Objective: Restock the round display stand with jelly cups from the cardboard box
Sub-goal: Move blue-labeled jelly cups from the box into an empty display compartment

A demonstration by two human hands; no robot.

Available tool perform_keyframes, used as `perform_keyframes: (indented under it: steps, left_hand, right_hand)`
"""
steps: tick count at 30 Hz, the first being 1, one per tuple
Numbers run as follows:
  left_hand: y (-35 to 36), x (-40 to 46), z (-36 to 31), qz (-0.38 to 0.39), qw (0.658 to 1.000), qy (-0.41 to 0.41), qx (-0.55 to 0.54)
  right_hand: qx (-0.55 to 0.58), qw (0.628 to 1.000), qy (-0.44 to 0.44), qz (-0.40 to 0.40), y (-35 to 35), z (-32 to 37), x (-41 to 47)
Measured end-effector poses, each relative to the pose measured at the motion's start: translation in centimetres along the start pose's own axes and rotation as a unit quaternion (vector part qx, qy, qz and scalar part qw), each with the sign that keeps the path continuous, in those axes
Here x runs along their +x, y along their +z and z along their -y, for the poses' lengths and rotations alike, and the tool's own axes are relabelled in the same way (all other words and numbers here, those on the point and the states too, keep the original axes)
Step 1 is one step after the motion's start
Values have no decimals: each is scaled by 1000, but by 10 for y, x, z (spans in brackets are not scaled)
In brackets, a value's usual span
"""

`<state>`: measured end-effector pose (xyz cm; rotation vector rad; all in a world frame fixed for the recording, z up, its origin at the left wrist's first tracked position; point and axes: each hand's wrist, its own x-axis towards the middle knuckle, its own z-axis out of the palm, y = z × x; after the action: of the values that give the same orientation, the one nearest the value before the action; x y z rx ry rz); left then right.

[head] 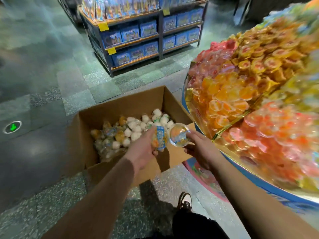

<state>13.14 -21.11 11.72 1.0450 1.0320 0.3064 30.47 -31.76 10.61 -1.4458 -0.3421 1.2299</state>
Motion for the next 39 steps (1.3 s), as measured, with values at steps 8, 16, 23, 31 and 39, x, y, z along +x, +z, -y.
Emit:
perform_keyframes:
  steps: [8,16,23,31,39]
  left_hand:
    - [140,-22,-4,118,993,9,-17]
    - [308,-33,41,175,983,-5,46]
    - [468,-53,95,187,975,-58,101]
    - [586,-45,126,155,976,-118,100]
    - [648,15,120,122,982,-128,73]
  right_hand:
    - [64,991,-65,-96,-120,10,-86]
    - [75,976,-83,-185,-274,0,-163]
    - [204,952,-15,-226,-421,-30,-224]
    - [333,900,6,-283,-512,-48,-233]
    - [344,881,16,-325,-564,-30,-173]
